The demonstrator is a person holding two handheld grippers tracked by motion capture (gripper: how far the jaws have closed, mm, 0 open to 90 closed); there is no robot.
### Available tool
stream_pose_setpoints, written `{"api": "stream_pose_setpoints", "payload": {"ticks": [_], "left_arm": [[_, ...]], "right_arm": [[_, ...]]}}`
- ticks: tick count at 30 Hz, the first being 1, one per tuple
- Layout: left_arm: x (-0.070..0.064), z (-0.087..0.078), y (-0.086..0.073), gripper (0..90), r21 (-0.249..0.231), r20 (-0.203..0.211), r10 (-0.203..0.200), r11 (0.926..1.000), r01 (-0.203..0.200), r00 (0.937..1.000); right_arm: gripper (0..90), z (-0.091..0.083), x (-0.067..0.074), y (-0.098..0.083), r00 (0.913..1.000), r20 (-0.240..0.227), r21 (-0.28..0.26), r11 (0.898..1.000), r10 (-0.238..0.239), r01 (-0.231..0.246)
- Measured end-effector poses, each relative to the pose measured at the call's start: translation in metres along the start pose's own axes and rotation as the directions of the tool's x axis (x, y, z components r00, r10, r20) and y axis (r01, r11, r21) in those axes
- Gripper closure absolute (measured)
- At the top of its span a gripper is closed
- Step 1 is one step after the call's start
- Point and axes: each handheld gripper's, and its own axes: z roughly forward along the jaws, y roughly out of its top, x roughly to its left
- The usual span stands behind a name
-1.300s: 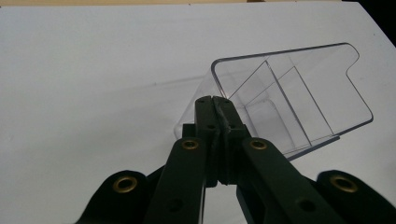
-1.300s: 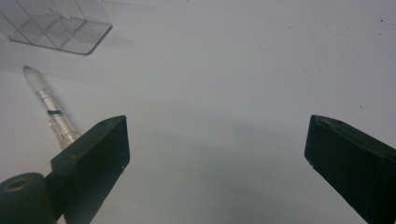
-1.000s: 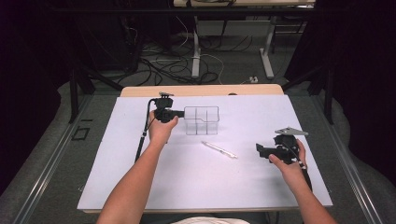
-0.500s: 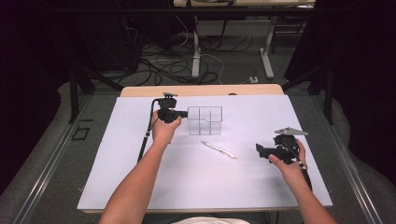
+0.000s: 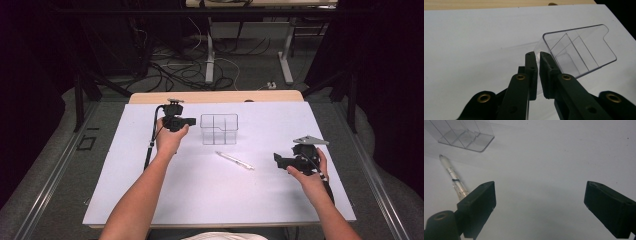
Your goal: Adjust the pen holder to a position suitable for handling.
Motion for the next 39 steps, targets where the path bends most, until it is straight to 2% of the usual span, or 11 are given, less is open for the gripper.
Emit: {"api": "stream_pose_setpoints", "payload": {"ticks": [7, 15, 21, 25, 28, 30, 31, 32, 36, 39], "left_arm": [[0.001, -0.015, -0.003, 69.6, -0.036, 0.035, 0.018, 0.9992, -0.017, 0.9992], [0.004, -0.027, -0.012, 54.0, -0.057, 0.056, 0.047, 0.9974, -0.044, 0.9973], [0.005, -0.034, -0.02, 42.1, -0.053, 0.039, 0.074, 0.996, -0.071, 0.9965], [0.005, -0.038, -0.023, 35.2, -0.052, -0.003, 0.101, 0.9935, -0.101, 0.9948], [0.006, -0.043, -0.028, 32.1, -0.075, 0.022, 0.11, 0.9913, -0.108, 0.9937], [0.008, -0.048, -0.03, 30.0, -0.071, 0.013, 0.126, 0.9897, -0.124, 0.992], [0.009, -0.05, -0.032, 28.4, -0.071, 0.003, 0.127, 0.9894, -0.127, 0.9919], [0.01, -0.05, -0.034, 27.3, -0.093, -0.006, 0.127, 0.9875, -0.127, 0.9918], [0.016, -0.057, -0.041, 23.1, -0.109, -0.004, 0.123, 0.9864, -0.123, 0.9924], [0.023, -0.059, -0.048, 20.3, -0.124, 0.021, 0.104, 0.9871, -0.101, 0.9943]], "right_arm": [[10.2, -0.004, 0.001, 0.001, 0.9998, 0.004, -0.006, 1.0, -0.022, 0.022], [10.2, -0.001, 0.002, 0.0, 0.9999, 0.005, 0.004, 1.0, -0.013, 0.013], [10.2, -0.001, 0.002, 0.0, 0.9997, 0.008, 0.005, 1.0, -0.024, 0.024], [10.2, -0.001, 0.002, 0.0, 0.9998, 0.011, 0.006, 1.0, -0.018, 0.018], [10.2, -0.001, 0.002, -0.001, 0.9998, 0.009, 0.006, 1.0, -0.02, 0.02], [10.2, -0.001, 0.002, -0.001, 0.9998, 0.01, 0.007, 1.0, -0.017, 0.016], [10.2, -0.001, 0.002, -0.001, 0.9998, 0.009, 0.008, 1.0, -0.016, 0.016], [10.2, -0.001, 0.003, -0.001, 0.9999, 0.008, 0.008, 1.0, -0.015, 0.015], [10.2, -0.001, 0.003, -0.001, 0.9999, 0.005, 0.01, 1.0, -0.016, 0.016], [10.2, -0.002, 0.002, -0.001, 0.9998, 0.007, 0.008, 1.0, -0.018, 0.018]]}}
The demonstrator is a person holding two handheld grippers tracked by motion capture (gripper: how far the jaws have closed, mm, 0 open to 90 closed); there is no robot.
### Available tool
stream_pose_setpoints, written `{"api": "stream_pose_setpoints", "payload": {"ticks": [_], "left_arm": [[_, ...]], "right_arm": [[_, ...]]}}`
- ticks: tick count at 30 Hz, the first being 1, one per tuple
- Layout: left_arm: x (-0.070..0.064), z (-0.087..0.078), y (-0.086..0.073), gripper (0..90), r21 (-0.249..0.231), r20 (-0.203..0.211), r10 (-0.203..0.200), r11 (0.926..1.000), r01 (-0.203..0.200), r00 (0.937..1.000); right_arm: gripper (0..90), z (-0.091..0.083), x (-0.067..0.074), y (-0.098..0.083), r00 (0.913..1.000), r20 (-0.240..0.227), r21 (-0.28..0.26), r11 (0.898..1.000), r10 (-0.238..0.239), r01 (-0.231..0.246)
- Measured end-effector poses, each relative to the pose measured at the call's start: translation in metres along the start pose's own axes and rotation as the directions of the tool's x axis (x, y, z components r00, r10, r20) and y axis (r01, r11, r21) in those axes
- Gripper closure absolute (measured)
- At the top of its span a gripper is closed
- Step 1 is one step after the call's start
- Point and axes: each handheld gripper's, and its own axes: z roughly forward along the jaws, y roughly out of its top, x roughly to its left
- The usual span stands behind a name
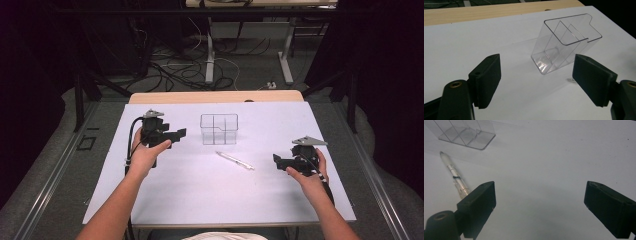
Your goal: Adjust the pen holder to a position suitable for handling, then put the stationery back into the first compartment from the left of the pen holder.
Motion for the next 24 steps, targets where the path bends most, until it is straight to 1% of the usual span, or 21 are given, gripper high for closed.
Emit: {"api": "stream_pose_setpoints", "payload": {"ticks": [1, 2, 3, 4, 5, 6, 7, 8, 9, 10, 12, 13, 16, 18, 21, 22, 24], "left_arm": [[0.002, -0.001, -0.002, 16.0, -0.006, 0.005, 0.002, 1.0, -0.002, 1.0], [0.003, -0.002, -0.005, 15.7, -0.012, -0.002, 0.007, 0.9999, -0.007, 1.0], [0.003, -0.003, -0.007, 15.8, -0.024, -0.023, 0.011, 0.9996, -0.012, 0.9997], [0.004, -0.005, -0.009, 15.6, -0.021, -0.036, 0.032, 0.9992, -0.033, 0.9988], [0.005, -0.005, -0.011, 14.4, -0.03, -0.036, 0.026, 0.9992, -0.027, 0.999], [0.007, -0.007, -0.012, 12.1, -0.017, -0.018, 0.031, 0.9994, -0.031, 0.9993], [0.007, -0.007, -0.013, 8.6, -0.03, -0.013, 0.026, 0.9992, -0.026, 0.9996], [0.008, -0.009, -0.014, 5.1, -0.03, -0.006, 0.032, 0.999, -0.032, 0.9995], [0.009, -0.01, -0.016, 2.7, -0.038, -0.005, 0.039, 0.9985, -0.04, 0.9992], [0.01, -0.011, -0.017, 0.5, -0.038, -0.005, 0.044, 0.9983, -0.044, 0.999], [0.011, -0.012, -0.02, 0.2, -0.046, -0.019, 0.056, 0.9973, -0.057, 0.9983], [0.012, -0.014, -0.022, 0.2, -0.043, -0.024, 0.072, 0.9964, -0.073, 0.9971], [0.013, -0.017, -0.027, 0.2, -0.056, -0.027, 0.083, 0.9948, -0.085, 0.9962], [0.014, -0.018, -0.03, 0.2, -0.072, -0.021, 0.067, 0.9951, -0.068, 0.9975], [0.016, -0.022, -0.034, 0.3, -0.086, -0.028, 0.078, 0.9931, -0.08, 0.9966], [0.016, -0.023, -0.036, 0.3, -0.091, -0.025, 0.069, 0.9933, -0.071, 0.9973], [0.018, -0.025, -0.038, 0.3, -0.091, -0.024, 0.07, 0.9933, -0.071, 0.9973]], "right_arm": [[10.2, 0.0, 0.0, 0.0, 1.0, -0.001, -0.004, 1.0, 0.001, -0.001], [10.2, 0.001, -0.001, 0.0, 1.0, -0.003, -0.004, 1.0, -0.001, 0.001], [10.2, 0.001, 0.0, 0.0, 1.0, -0.004, -0.003, 1.0, 0.006, -0.006], [10.2, 0.001, -0.001, 0.0, 1.0, -0.004, -0.004, 1.0, 0.001, -0.001], [10.2, 0.001, 0.0, 0.0, 1.0, -0.005, -0.004, 1.0, 0.004, -0.004], [10.2, 0.001, 0.0, 0.0, 1.0, -0.005, -0.003, 1.0, 0.007, -0.007], [10.2, 0.001, 0.001, 0.0, 1.0, -0.007, -0.001, 1.0, 0.006, -0.006], [10.1, 0.002, 0.001, 0.0, 0.9999, -0.011, 0.003, 1.0, 0.008, -0.008], [10.0, 0.002, 0.002, 0.0, 1.0, -0.004, -0.001, 1.0, 0.004, -0.004], [9.8, 0.002, 0.001, 0.0, 0.9999, -0.01, 0.003, 1.0, -0.005, 0.005], [9.1, 0.003, 0.002, -0.001, 0.9997, -0.022, 0.001, 1.0, -0.005, 0.005], [8.7, 0.003, 0.003, 0.0, 0.9997, -0.023, 0.004, 1.0, -0.005, 0.005], [6.4, 0.004, 0.006, 0.0, 0.9993, -0.036, 0.003, 1.0, -0.009, 0.009], [5.4, 0.005, 0.007, 0.0, 0.9991, -0.035, -0.001, 1.0, -0.024, 0.024], [1.6, 0.006, 0.01, -0.001, 0.9986, -0.044, 0.013, 0.999, -0.03, 0.031], [0.6, 0.007, 0.011, -0.001, 0.9983, -0.041, 0.012, 0.999, -0.041, 0.042], [0.0, 0.008, 0.013, 0.0, 0.9978, -0.048, 0.019, 0.999, -0.046, 0.047]]}}
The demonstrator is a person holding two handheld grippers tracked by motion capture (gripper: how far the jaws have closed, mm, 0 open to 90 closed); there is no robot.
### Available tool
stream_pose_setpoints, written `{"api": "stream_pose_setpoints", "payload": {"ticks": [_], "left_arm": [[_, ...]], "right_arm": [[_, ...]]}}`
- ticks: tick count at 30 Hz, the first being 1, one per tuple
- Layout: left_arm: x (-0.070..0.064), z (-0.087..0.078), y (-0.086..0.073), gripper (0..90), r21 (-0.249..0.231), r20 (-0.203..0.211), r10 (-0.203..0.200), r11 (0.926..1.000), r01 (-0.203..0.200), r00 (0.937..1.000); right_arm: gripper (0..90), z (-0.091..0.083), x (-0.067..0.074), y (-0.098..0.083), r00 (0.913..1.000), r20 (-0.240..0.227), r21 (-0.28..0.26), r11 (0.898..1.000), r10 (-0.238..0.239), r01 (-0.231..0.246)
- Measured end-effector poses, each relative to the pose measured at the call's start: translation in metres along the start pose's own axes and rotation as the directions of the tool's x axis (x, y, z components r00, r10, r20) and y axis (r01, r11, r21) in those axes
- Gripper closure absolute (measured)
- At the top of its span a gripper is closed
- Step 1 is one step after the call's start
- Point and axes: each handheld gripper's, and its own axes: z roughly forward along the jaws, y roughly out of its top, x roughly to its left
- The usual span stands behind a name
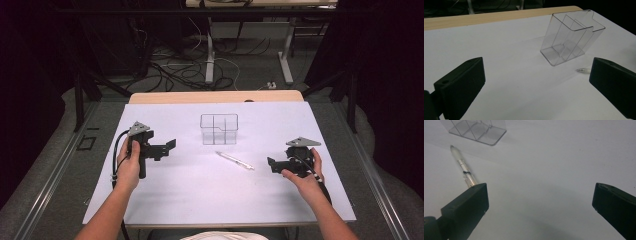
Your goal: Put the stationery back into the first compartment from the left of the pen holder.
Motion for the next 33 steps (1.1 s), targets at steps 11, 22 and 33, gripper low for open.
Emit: {"api": "stream_pose_setpoints", "payload": {"ticks": [11, 22, 33], "left_arm": [[0.006, 0.0, -0.015, 1.2, -0.002, -0.022, -0.018, 0.9998, 0.018, 0.9996], [0.007, 0.001, -0.019, 1.5, -0.009, -0.038, -0.021, 0.9997, 0.021, 0.999], [0.011, 0.0, -0.02, 1.7, 0.003, -0.047, -0.022, 0.9998, 0.022, 0.9987]], "right_arm": [[0.0, 0.004, 0.009, 0.002, 0.9984, -0.048, 0.0, 1.0, -0.031, 0.031], [6.0, 0.013, 0.022, 0.011, 0.9921, -0.073, 0.033, 0.994, -0.102, 0.105], [18.3, 0.025, 0.045, 0.031, 0.9681, -0.11, 0.059, 0.971, -0.225, 0.232]]}}
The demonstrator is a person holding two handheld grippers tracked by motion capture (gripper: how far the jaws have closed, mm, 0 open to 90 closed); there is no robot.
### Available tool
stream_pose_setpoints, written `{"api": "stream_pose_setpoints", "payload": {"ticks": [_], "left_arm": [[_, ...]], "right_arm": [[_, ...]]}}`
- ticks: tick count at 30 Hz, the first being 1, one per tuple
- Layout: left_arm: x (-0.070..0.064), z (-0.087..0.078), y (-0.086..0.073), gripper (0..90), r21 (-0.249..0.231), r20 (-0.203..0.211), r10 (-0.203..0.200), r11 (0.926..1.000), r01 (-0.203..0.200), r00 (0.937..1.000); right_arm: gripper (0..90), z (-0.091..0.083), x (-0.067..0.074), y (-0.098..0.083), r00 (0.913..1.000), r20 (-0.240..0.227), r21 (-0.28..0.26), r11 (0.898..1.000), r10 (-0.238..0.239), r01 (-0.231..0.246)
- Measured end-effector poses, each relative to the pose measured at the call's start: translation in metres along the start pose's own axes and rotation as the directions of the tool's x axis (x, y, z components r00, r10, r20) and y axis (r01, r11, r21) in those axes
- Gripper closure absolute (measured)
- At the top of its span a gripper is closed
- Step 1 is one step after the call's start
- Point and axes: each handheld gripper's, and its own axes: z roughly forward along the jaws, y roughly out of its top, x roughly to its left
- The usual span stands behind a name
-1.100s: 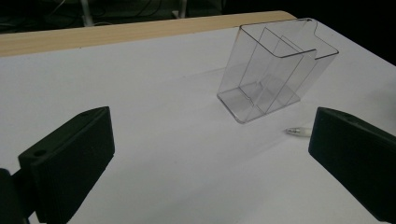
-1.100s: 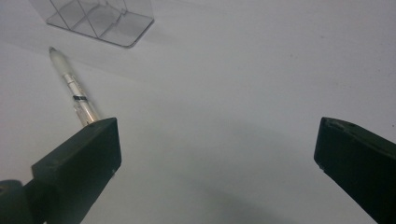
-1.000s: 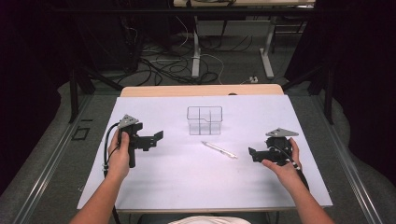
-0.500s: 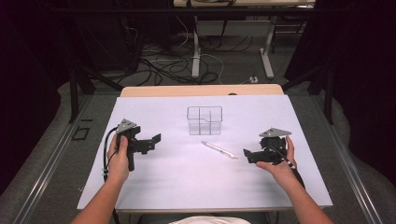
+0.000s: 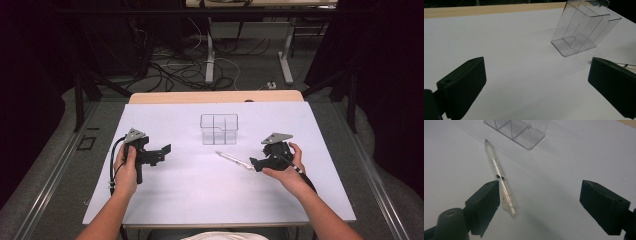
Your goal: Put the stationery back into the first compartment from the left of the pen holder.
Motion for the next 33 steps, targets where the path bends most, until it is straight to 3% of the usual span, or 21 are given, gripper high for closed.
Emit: {"api": "stream_pose_setpoints", "payload": {"ticks": [6, 10, 17, 21, 22, 23, 25, 27, 31, 33], "left_arm": [[0.002, 0.0, -0.001, 1.9, -0.009, -0.007, -0.005, 0.9999, 0.005, 1.0], [0.003, -0.002, -0.001, 2.0, -0.005, -0.007, -0.009, 0.9999, 0.009, 0.9999], [0.003, -0.002, 0.0, 2.1, -0.003, -0.009, -0.009, 1.0, 0.009, 0.9999], [0.002, -0.001, -0.001, 2.3, -0.001, -0.009, -0.008, 1.0, 0.008, 0.9999], [0.002, -0.001, -0.001, 2.3, -0.002, -0.008, -0.007, 1.0, 0.007, 0.9999], [0.002, 0.0, -0.001, 2.3, -0.001, -0.008, -0.007, 1.0, 0.007, 0.9999], [0.002, 0.0, -0.001, 2.3, -0.001, -0.006, -0.008, 1.0, 0.008, 0.9999], [0.002, 0.0, -0.001, 2.3, 0.001, -0.004, -0.011, 0.9999, 0.011, 0.9999], [0.002, 0.0, -0.001, 2.3, 0.004, -0.002, -0.009, 0.9999, 0.009, 1.0], [0.003, 0.0, -0.001, 2.4, -0.001, -0.006, -0.012, 0.9999, 0.012, 0.9999]], "right_arm": [[24.7, 0.007, 0.006, 0.016, 0.9988, -0.037, 0.02, 0.999, -0.03, 0.031], [29.2, 0.014, 0.007, 0.023, 0.9983, -0.053, 0.02, 1.0, -0.022, 0.023], [34.2, 0.02, 0.01, 0.038, 0.9965, -0.072, 0.072, 0.996, -0.042, 0.047], [37.2, 0.025, 0.012, 0.045, 0.9917, -0.109, 0.073, 0.994, -0.068, 0.076], [37.3, 0.024, 0.013, 0.048, 0.9911, -0.111, 0.113, 0.99, -0.075, 0.087], [37.3, 0.027, 0.014, 0.049, 0.9901, -0.117, 0.085, 0.992, -0.078, 0.088], [37.3, 0.028, 0.016, 0.052, 0.9888, -0.117, 0.111, 0.988, -0.093, 0.106], [37.3, 0.031, 0.017, 0.055, 0.9818, -0.143, 0.11, 0.984, -0.125, 0.141], [43.2, 0.037, 0.022, 0.061, 0.9767, -0.168, 0.132, 0.979, -0.134, 0.157], [46.7, 0.04, 0.025, 0.064, 0.9702, -0.196, 0.144, 0.975, -0.142, 0.172]]}}
